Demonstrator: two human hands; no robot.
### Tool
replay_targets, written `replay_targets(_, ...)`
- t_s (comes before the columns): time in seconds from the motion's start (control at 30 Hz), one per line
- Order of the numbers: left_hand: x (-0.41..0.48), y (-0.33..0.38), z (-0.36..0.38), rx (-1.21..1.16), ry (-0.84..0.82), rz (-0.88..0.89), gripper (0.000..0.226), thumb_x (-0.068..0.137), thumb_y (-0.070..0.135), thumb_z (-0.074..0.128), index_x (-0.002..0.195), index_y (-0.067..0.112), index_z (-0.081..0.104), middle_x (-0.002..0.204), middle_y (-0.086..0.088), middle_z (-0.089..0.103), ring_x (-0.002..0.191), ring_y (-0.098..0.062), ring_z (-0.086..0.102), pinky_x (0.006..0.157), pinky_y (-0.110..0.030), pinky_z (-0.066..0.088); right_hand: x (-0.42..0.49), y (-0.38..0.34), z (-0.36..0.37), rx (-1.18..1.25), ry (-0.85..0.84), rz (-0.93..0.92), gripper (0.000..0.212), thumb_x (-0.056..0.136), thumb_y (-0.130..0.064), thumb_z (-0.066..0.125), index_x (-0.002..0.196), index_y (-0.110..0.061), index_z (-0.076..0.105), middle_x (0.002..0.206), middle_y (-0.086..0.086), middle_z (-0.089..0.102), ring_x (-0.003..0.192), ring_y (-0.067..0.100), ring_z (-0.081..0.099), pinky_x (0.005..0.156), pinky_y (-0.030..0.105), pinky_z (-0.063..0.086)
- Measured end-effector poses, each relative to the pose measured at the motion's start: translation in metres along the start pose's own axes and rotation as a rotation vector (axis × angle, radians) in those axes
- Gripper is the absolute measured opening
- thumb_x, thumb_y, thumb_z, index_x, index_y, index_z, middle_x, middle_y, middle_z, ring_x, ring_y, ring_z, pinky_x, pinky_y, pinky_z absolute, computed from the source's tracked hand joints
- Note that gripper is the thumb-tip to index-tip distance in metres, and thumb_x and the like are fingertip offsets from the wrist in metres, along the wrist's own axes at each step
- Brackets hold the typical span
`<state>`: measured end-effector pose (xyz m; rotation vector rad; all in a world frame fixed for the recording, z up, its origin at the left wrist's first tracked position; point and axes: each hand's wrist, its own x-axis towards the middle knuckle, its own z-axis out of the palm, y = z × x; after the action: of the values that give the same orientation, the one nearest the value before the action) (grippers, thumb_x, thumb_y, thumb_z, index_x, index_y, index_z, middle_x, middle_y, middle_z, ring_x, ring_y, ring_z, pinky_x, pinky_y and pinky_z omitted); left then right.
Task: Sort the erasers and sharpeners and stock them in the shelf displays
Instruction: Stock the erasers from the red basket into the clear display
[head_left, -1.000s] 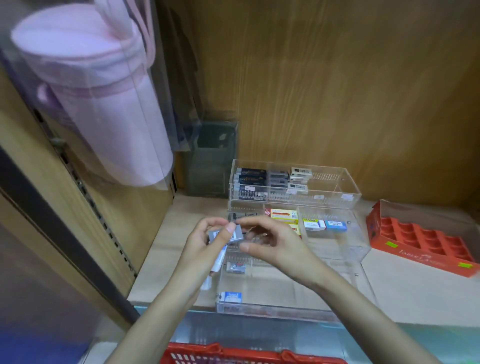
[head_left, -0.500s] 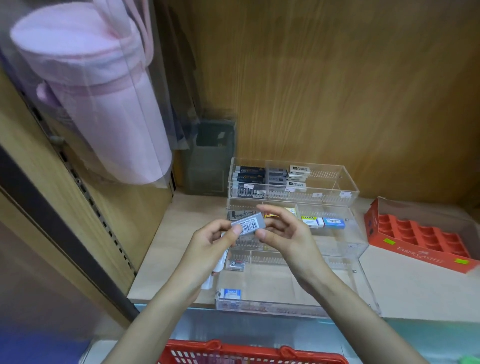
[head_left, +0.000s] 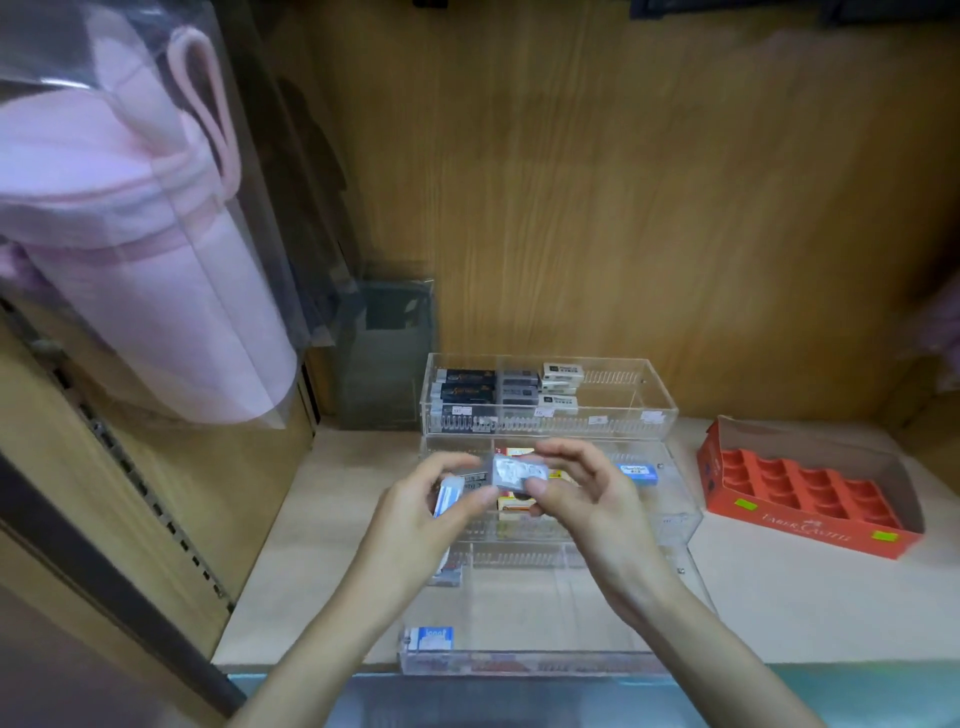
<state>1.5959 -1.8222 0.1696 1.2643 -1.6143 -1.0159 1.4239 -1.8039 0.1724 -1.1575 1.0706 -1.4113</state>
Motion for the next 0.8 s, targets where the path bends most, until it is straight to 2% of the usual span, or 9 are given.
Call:
replay_targets(0.1,-0.001,0.01,0.005,-0.049,-0.032,0.021,0.007,0.083,0.026,0.069,0.09,0.024,0.069,0.089,0.015,0.07,0.087,-0.001,0.062,0.082,-0.024,0.049,-0.002,-0.004,-0.005,-0.039,-0.042,-0.051,0.024,0.081,0.009,0.063,0.097,-0.009,0.06,0.09,-0.008,0.068,0.067,0.006,0.062,0.06,0.016,0.048)
replay_targets(0.17,-0.001,0.013,0.007,-0.096,-0.051,0.012,0.006,0.085,0.025,0.066,0.089,0.021,0.069,0.074,0.016,0.068,0.073,0.004,0.061,0.067,-0.015,0.047,-0.001,-0.006,-0.008,-0.096,-0.07,-0.072,0.022,0.081,0.008,0.063,0.093,-0.01,0.061,0.089,-0.009,0.07,0.068,0.003,0.063,0.06,0.012,0.046)
replay_targets(0.27,0.003,0.013,0.012,-0.167,-0.014,-0.039,0.011,0.089,0.024,0.062,0.088,0.016,0.068,0.049,0.018,0.057,0.051,0.006,0.051,0.047,-0.008,0.034,0.002,-0.008,-0.012,-0.274,-0.137,-0.177,0.028,0.08,0.002,0.068,0.096,-0.02,0.065,0.1,-0.008,0.065,0.085,0.004,0.063,0.068,0.016,0.049)
replay_targets(0.33,0.01,0.013,0.016,-0.201,0.024,-0.076,0.012,0.09,0.024,0.061,0.089,0.015,0.069,0.05,0.017,0.056,0.05,0.004,0.05,0.046,-0.008,0.034,0.014,-0.009,-0.016,-0.507,-0.149,-0.277,0.029,0.08,-0.003,0.071,0.099,-0.024,0.066,0.105,-0.007,0.054,0.091,0.005,0.06,0.072,0.015,0.049)
replay_targets(0.4,0.02,0.014,0.021,-0.233,0.035,-0.106,0.012,0.092,0.021,0.058,0.092,0.014,0.067,0.055,0.015,0.056,0.05,0.004,0.05,0.046,-0.008,0.034,0.036,-0.011,-0.02,-0.68,-0.066,-0.341,0.024,0.08,-0.007,0.072,0.101,-0.018,0.068,0.1,-0.009,0.049,0.088,0.007,0.06,0.075,0.01,0.046)
replay_targets(0.47,0.032,0.013,0.025,-0.225,0.057,-0.158,0.016,0.096,0.025,0.05,0.095,0.019,0.065,0.066,0.013,0.054,0.058,0.001,0.051,0.046,-0.015,0.037,0.068,-0.015,-0.028,-0.767,0.079,-0.319,0.023,0.08,-0.011,0.072,0.104,-0.013,0.069,0.094,-0.009,0.049,0.083,0.01,0.06,0.075,0.007,0.043)
replay_targets(0.53,0.043,0.006,0.026,-0.221,0.105,-0.236,0.025,0.1,0.029,0.041,0.093,0.023,0.064,0.074,0.007,0.052,0.065,-0.009,0.049,0.042,-0.019,0.036,0.102,-0.015,-0.038,-0.86,0.165,-0.23,0.023,0.082,-0.014,0.071,0.105,-0.011,0.069,0.097,-0.002,0.052,0.083,0.015,0.061,0.074,0.011,0.041)
replay_targets(0.67,0.057,-0.01,0.024,-0.328,0.187,-0.406,0.03,0.097,0.023,0.038,0.09,0.023,0.066,0.079,-0.011,0.052,0.061,-0.018,0.046,0.042,-0.02,0.031,0.149,-0.003,-0.04,-1.107,0.025,-0.1,0.009,0.08,-0.011,0.07,0.087,-0.005,0.071,0.09,0.011,0.067,0.082,0.024,0.064,0.066,0.024,0.04)
replay_targets(0.8,0.052,-0.018,0.022,-0.324,0.17,-0.374,0.024,0.095,0.013,0.043,0.089,0.019,0.065,0.079,-0.006,0.057,0.062,-0.015,0.047,0.045,-0.021,0.03,0.162,0.006,-0.026,-1.145,-0.003,-0.04,0.012,0.081,-0.01,0.07,0.09,-0.003,0.067,0.092,0.011,0.066,0.081,0.021,0.056,0.066,0.022,0.036)
